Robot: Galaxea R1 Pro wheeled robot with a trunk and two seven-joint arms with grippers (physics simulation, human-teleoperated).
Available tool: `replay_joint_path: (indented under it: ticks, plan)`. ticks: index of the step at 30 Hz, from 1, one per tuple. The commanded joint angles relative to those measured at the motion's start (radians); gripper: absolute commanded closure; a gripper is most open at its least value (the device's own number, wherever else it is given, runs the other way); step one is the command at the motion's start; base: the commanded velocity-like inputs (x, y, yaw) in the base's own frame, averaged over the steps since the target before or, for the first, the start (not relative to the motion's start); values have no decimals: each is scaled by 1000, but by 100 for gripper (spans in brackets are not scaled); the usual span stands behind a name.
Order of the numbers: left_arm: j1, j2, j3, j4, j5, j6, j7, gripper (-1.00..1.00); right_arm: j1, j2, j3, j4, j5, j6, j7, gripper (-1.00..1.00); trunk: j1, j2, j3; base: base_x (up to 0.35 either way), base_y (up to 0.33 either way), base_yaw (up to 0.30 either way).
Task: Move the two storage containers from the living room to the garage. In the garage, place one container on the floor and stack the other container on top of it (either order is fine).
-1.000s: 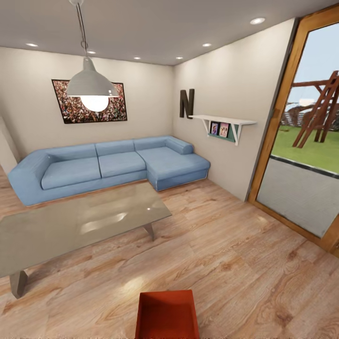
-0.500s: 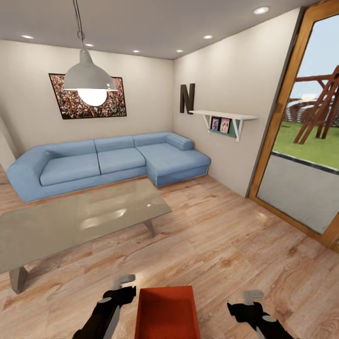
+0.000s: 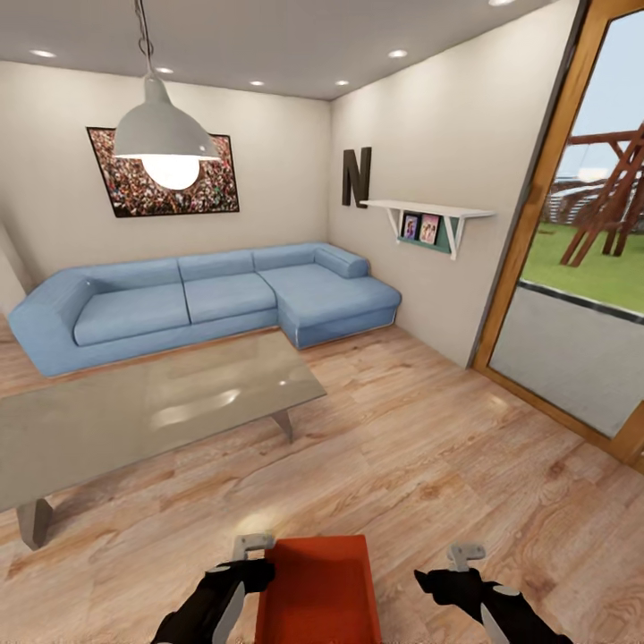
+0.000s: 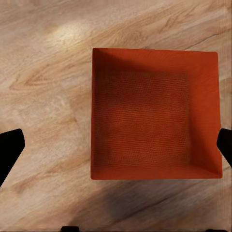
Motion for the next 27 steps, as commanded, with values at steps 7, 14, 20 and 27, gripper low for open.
replay_joint_path:
  ticks: [7,14,20,27]
  plan:
    - [-1,-1,8,16,-29,-14,-4,-100,0,3,3,1,-8,6,44,-100,27,-51,-35,0,0,0]
    - [-1,-1,10,24,-31,-35,-4,-100,0,5,-3,4,-9,-1,35,-100,54,-100,-68,0,0,0]
    - [-1,-1,13,24,-25,-74,2,-100,0,5,-4,4,-7,-2,32,-100,77,-142,-97,0,0,0]
    - [-1,12,13,22,-22,-80,3,-100,0,5,-4,4,-7,-2,32,-100,104,-191,-130,0,0,0]
